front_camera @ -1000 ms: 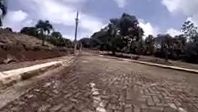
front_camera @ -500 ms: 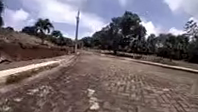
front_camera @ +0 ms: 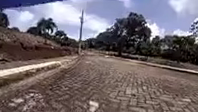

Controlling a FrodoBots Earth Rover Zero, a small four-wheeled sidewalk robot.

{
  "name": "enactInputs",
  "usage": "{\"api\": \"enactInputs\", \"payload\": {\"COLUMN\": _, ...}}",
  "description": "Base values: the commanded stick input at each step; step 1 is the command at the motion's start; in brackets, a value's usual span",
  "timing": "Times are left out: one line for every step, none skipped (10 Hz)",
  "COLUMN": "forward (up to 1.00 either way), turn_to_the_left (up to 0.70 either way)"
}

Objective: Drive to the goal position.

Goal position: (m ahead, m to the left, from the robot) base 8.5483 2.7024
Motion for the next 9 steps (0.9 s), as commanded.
{"api": "enactInputs", "payload": {"forward": 0.85, "turn_to_the_left": 0.00}}
{"api": "enactInputs", "payload": {"forward": 0.85, "turn_to_the_left": 0.00}}
{"api": "enactInputs", "payload": {"forward": 0.85, "turn_to_the_left": 0.00}}
{"api": "enactInputs", "payload": {"forward": 0.85, "turn_to_the_left": 0.00}}
{"api": "enactInputs", "payload": {"forward": 0.85, "turn_to_the_left": 0.00}}
{"api": "enactInputs", "payload": {"forward": 0.85, "turn_to_the_left": 0.00}}
{"api": "enactInputs", "payload": {"forward": 0.85, "turn_to_the_left": 0.00}}
{"api": "enactInputs", "payload": {"forward": 0.85, "turn_to_the_left": 0.00}}
{"api": "enactInputs", "payload": {"forward": 0.85, "turn_to_the_left": 0.00}}
